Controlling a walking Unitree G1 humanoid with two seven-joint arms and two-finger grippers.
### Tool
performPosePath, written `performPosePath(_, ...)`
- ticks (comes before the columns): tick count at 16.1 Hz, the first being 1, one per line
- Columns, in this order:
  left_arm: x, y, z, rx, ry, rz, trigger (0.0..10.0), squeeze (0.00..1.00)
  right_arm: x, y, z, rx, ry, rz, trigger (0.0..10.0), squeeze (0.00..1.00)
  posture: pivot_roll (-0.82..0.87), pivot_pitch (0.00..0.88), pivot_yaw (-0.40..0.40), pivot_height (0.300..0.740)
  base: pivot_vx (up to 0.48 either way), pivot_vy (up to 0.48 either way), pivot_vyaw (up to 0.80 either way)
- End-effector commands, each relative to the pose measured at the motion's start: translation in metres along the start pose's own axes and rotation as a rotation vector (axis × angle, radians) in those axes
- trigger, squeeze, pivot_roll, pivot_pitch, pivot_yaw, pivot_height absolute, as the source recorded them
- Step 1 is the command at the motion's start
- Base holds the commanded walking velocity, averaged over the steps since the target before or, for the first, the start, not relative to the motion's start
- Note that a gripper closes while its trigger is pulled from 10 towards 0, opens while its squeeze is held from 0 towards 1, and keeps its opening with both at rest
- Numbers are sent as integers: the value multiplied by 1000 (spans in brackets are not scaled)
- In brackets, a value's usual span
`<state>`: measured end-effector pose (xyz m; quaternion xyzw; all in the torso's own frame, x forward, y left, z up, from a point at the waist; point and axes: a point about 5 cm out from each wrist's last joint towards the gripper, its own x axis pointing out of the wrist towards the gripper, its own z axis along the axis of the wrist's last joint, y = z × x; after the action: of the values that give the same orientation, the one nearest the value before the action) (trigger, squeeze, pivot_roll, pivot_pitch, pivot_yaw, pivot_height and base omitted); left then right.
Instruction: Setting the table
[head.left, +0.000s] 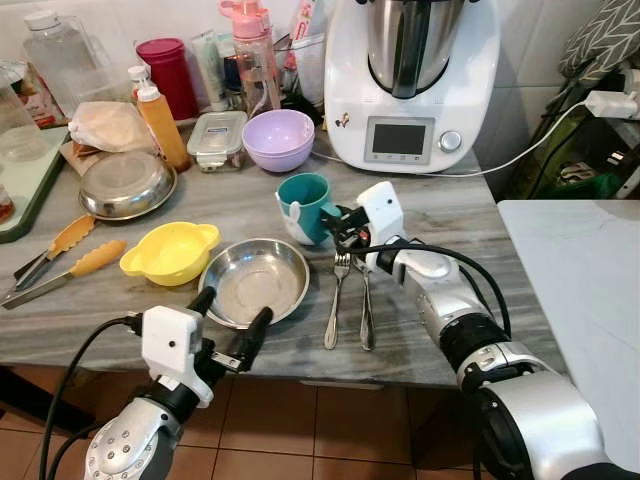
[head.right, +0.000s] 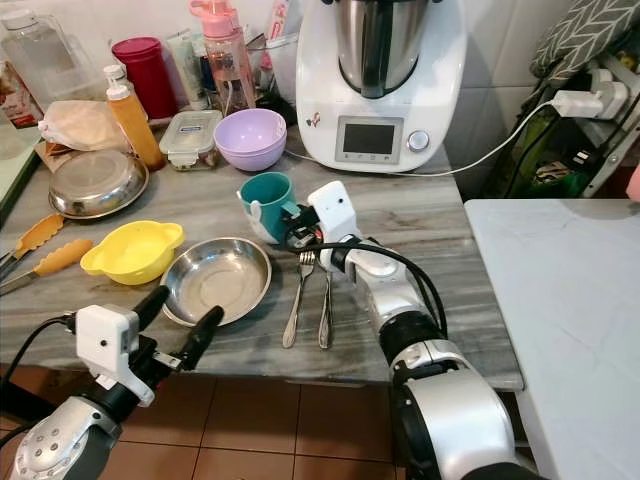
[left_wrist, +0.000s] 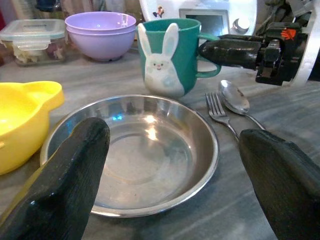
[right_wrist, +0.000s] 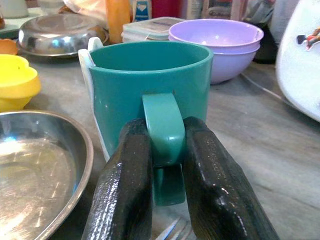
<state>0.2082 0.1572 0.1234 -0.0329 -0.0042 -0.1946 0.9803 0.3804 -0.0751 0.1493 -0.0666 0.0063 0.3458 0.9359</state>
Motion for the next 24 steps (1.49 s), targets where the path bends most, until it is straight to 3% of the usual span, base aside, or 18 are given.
performPosePath(1,0,1,2,5,-4,6,10000,0,5,0,10,-19,-27,-2,10000,0,-7,91,68,740,0,0,0)
performPosePath(8,5,-5,1,16,2,-65,10000,0,8,4,8,-7,-12,9,10000,0,-1,77,64,740,0,0,0)
performPosePath(9,7,-4,1,17,0,-65,10000,0,8,3,9,1,-16,1,10000,753,-8,72,63,740,0,0,0)
performPosePath(10,8,-4,0,15,-2,-62,10000,0,8,2,9,0,-17,-3,10000,1000,-11,69,62,740,0,0,0)
performPosePath(18,11,-6,2,19,-10,-61,10000,0,8,-1,13,-9,-33,-21,10000,1000,-6,59,65,740,0,0,0)
performPosePath(22,14,-4,6,27,-23,-50,10000,0,9,-6,38,-52,-152,-5,10000,1000,-10,46,65,740,0,0,0)
performPosePath(24,16,-3,7,28,-33,-40,10000,0,1,-10,50,-94,-248,-17,10000,1000,-24,32,61,740,0,0,0)
